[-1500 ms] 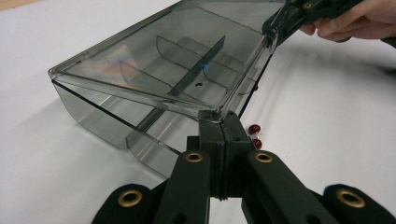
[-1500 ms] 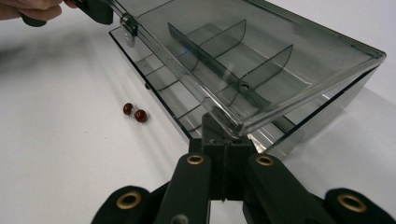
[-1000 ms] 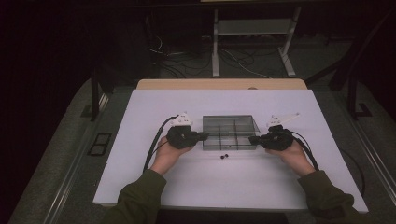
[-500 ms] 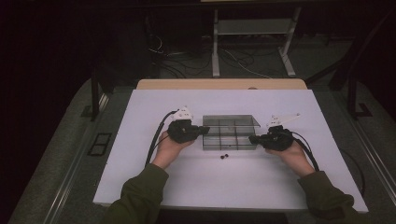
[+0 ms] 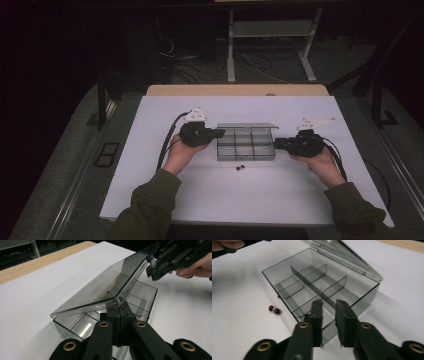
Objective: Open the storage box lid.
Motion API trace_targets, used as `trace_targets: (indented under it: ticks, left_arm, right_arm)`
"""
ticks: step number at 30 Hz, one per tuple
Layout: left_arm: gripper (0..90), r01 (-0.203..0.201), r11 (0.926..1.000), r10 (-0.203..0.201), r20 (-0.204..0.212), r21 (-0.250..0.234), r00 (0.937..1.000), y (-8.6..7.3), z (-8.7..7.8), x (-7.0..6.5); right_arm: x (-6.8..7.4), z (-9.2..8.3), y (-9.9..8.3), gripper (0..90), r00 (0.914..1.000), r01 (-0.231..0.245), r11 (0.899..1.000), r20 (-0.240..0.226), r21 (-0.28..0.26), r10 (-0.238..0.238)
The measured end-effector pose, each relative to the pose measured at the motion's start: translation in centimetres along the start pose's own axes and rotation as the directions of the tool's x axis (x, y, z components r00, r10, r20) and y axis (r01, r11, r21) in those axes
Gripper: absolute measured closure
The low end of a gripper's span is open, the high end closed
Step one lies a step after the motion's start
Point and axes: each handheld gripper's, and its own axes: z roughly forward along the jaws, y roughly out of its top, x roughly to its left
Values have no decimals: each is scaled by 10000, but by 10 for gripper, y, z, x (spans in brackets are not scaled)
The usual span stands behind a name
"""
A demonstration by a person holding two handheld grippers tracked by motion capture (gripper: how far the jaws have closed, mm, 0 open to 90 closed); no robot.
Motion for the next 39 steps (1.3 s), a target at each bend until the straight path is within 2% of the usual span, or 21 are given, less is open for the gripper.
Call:
trace_targets:
  ticks: [7,14,22,28,34,39]
  left_arm:
    - [890,13,9995,-11,55,-320,10000,5,0,4]
    - [889,62,9996,-60,70,-290,10000,4,-3,5]
    - [888,72,9994,-68,129,-332,9999,4,-3,5]
    - [879,66,9995,-61,141,-310,9999,4,-4,5]
    - [876,69,9996,-64,174,-273,9998,4,-3,5]
    - [840,83,9997,-80,117,-209,9999,4,-2,5]
  right_arm:
    - [-10,-7,14,586,9997,225,9997,80,-123,-224]
    - [-24,-10,28,509,9991,429,9985,-34,-354,-430]
    - [-26,-9,43,481,9954,715,9940,-579,-822,-763]
    - [-24,-3,52,474,9902,958,9918,-938,-849,-1037]
    - [-24,4,54,489,9862,1193,9897,-1055,-788,-1273]
    - [-22,5,57,505,9837,1369,9877,-1070,-758,-1446]
